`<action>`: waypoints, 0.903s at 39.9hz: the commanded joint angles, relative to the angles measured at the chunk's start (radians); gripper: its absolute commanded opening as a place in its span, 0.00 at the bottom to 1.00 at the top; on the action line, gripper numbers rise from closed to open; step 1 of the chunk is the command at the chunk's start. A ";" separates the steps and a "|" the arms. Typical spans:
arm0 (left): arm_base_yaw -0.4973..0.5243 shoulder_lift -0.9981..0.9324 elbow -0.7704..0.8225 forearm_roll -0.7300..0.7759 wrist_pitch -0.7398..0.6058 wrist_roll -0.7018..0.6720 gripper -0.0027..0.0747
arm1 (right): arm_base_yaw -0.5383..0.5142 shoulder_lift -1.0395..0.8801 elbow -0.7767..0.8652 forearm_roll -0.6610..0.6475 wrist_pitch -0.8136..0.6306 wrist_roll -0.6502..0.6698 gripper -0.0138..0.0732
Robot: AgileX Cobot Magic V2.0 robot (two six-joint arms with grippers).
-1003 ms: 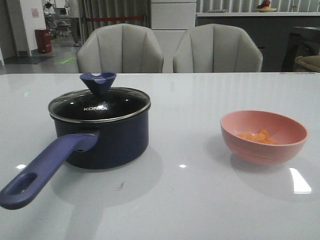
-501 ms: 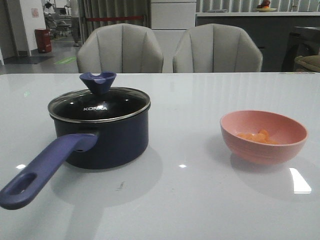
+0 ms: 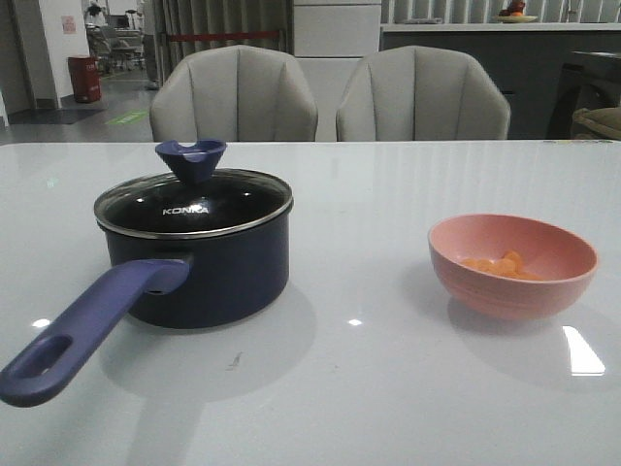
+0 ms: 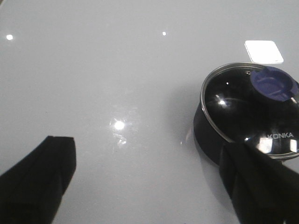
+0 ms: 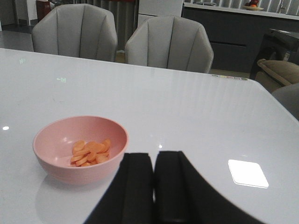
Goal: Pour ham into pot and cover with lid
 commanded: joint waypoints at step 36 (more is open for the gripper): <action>-0.418 0.957 -1.026 0.160 0.518 -0.449 0.86 | -0.006 -0.019 -0.005 -0.011 -0.072 -0.003 0.34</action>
